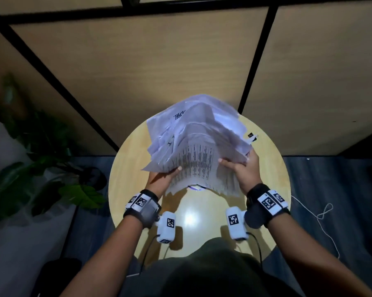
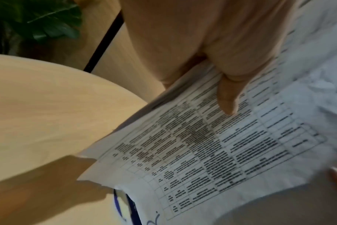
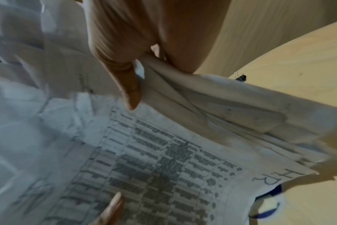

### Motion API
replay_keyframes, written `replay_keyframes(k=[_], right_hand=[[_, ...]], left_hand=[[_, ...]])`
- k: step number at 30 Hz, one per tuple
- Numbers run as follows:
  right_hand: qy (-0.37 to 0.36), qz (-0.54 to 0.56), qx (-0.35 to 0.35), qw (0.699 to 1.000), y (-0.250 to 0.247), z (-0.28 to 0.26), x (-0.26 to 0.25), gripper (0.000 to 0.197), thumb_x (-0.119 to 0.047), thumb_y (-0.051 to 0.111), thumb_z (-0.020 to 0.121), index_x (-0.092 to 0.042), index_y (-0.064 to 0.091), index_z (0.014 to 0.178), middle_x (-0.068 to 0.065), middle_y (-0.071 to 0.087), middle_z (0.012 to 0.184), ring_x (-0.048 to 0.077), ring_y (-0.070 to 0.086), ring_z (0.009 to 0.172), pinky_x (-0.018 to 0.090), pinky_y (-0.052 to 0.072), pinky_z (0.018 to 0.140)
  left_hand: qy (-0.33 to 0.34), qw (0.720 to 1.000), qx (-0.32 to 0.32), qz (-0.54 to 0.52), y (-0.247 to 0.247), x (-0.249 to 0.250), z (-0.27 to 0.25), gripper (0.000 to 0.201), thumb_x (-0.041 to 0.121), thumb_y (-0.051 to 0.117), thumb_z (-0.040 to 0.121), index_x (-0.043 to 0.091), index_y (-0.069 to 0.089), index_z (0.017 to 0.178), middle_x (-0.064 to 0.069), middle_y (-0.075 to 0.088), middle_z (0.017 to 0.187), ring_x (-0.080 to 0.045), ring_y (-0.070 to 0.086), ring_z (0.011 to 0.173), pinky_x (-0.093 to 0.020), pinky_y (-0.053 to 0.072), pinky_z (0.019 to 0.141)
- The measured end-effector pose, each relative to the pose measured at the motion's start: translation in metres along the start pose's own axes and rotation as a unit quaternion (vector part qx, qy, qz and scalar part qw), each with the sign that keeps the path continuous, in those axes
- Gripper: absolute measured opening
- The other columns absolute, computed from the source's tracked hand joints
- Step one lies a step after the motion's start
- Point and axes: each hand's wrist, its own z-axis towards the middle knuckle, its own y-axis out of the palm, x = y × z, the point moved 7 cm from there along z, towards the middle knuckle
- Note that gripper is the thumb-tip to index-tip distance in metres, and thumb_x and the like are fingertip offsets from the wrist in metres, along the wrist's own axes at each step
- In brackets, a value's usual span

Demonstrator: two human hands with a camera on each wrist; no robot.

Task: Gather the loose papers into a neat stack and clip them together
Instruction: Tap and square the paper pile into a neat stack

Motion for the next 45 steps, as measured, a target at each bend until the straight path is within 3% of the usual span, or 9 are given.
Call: replay_keyframes(k=[7, 13, 19, 26, 31, 35, 38, 41, 45], right_hand=[[0.051, -0.052, 0.014, 0.997, -0.007, -0.024, 0.041, 0.047, 0.017, 0.069, 0.071, -0.001, 0.059, 0.113, 0.004, 0.067, 0.094, -0.006, 0.066, 0.070, 0.015, 0.055, 0.061], [0.054, -0.036, 0.056, 0.996, -0.021, -0.023, 0.038, 0.036, 0.008, 0.074, 0.074, 0.011, 0.060, 0.107, 0.022, 0.068, 0.093, 0.008, 0.064, 0.069, 0.011, 0.051, 0.056], [-0.027, -0.081, 0.013, 0.996, -0.005, -0.021, 0.011, 0.030, -0.001, 0.080, 0.071, -0.017, 0.055, 0.073, -0.003, 0.051, 0.067, 0.005, 0.053, 0.062, 0.019, 0.044, 0.063], [-0.006, -0.024, 0.037, 0.999, -0.007, -0.024, 0.016, 0.051, 0.002, 0.080, 0.070, -0.018, 0.059, 0.112, -0.011, 0.065, 0.101, -0.011, 0.063, 0.082, 0.011, 0.052, 0.071], [0.048, -0.057, -0.001, 0.997, -0.004, -0.021, 0.028, 0.026, -0.009, 0.081, 0.073, -0.017, 0.072, 0.096, -0.009, 0.075, 0.080, 0.003, 0.069, 0.071, 0.018, 0.051, 0.062], [0.063, -0.063, 0.006, 0.996, -0.003, -0.016, 0.028, 0.016, -0.008, 0.079, 0.075, -0.019, 0.067, 0.078, -0.012, 0.068, 0.067, -0.008, 0.061, 0.055, 0.010, 0.047, 0.052], [0.068, -0.056, 0.013, 0.996, -0.005, -0.011, 0.028, 0.014, -0.008, 0.079, 0.075, -0.014, 0.068, 0.082, 0.000, 0.068, 0.076, -0.008, 0.061, 0.054, 0.007, 0.048, 0.053], [0.070, -0.058, 0.006, 0.996, -0.002, -0.012, 0.024, 0.017, -0.007, 0.078, 0.076, -0.007, 0.069, 0.090, 0.000, 0.067, 0.076, -0.005, 0.062, 0.055, 0.008, 0.047, 0.052], [0.084, -0.063, 0.005, 0.994, -0.001, -0.010, 0.024, 0.012, -0.009, 0.076, 0.079, -0.011, 0.065, 0.083, 0.001, 0.063, 0.072, 0.009, 0.058, 0.061, 0.005, 0.042, 0.042]], left_hand=[[-0.074, 0.995, 0.068, -0.025, -0.012, -0.035, -0.019, 0.025, 0.002, 0.072, 0.081, 0.024, 0.064, 0.086, 0.014, 0.071, 0.070, -0.003, 0.066, 0.066, -0.027, 0.055, 0.074], [-0.018, 0.999, 0.050, -0.013, -0.012, -0.015, -0.013, 0.037, -0.006, 0.080, 0.068, 0.026, 0.071, 0.085, 0.015, 0.074, 0.081, -0.004, 0.070, 0.076, -0.025, 0.059, 0.074], [0.012, 0.998, 0.045, -0.044, -0.013, -0.001, -0.003, 0.047, -0.011, 0.080, 0.063, 0.023, 0.069, 0.094, 0.011, 0.075, 0.090, -0.004, 0.072, 0.083, -0.023, 0.058, 0.075], [-0.010, 0.993, 0.090, -0.072, -0.025, -0.015, -0.005, 0.037, -0.018, 0.071, 0.069, 0.017, 0.073, 0.082, 0.007, 0.076, 0.077, -0.008, 0.072, 0.075, -0.024, 0.057, 0.067], [-0.004, 0.993, 0.086, -0.085, -0.016, -0.007, -0.005, 0.035, -0.018, 0.068, 0.070, 0.013, 0.073, 0.083, -0.001, 0.075, 0.080, -0.013, 0.072, 0.075, -0.026, 0.055, 0.070], [0.018, 0.986, 0.060, -0.155, -0.005, 0.016, -0.006, 0.026, -0.005, 0.072, 0.074, 0.007, 0.071, 0.097, 0.000, 0.076, 0.084, -0.015, 0.073, 0.081, -0.026, 0.056, 0.068], [0.038, 0.981, 0.053, -0.182, -0.003, 0.028, -0.006, 0.054, 0.026, 0.079, 0.070, -0.003, 0.062, 0.112, -0.001, 0.074, 0.089, -0.017, 0.072, 0.084, -0.025, 0.056, 0.069], [0.047, 0.985, 0.067, -0.152, 0.000, 0.040, -0.009, 0.057, 0.049, 0.073, 0.067, 0.000, 0.059, 0.094, 0.005, 0.067, 0.074, -0.009, 0.066, 0.067, -0.024, 0.053, 0.065], [0.049, 0.980, 0.139, -0.137, -0.002, 0.053, -0.008, 0.030, 0.036, 0.071, 0.081, 0.010, 0.058, 0.075, 0.002, 0.061, 0.071, -0.003, 0.062, 0.058, -0.033, 0.050, 0.072]])
